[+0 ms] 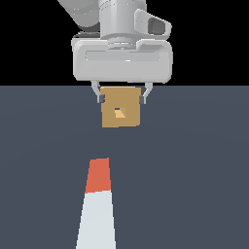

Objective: Insert the peg into the horizontal hole in a box.

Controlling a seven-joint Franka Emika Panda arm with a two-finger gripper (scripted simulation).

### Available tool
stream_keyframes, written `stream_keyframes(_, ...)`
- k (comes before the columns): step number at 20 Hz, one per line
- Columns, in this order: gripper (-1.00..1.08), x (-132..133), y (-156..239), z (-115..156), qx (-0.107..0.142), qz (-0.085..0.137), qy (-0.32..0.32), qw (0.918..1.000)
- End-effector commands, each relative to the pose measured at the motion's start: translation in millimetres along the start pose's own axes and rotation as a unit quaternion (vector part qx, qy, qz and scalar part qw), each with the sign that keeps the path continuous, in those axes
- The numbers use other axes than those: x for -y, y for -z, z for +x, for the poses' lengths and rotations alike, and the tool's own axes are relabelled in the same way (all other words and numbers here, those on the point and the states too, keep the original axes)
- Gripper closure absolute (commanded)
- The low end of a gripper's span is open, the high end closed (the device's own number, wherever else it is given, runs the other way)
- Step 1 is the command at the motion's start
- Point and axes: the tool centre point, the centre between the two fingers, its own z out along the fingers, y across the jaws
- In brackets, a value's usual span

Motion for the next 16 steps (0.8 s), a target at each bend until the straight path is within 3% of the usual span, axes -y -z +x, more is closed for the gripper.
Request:
stream_keyframes(1, -0.92, 0, 0, 0, 0.000, 0.000, 0.000, 1.0000)
stream_keyframes(8, -0.92, 3, -6, -12, 0.000, -0.001, 0.006, 1.0000)
stream_keyframes(16, -0.92, 11, -27, -53, 0.000, -0.004, 0.029, 0.9996)
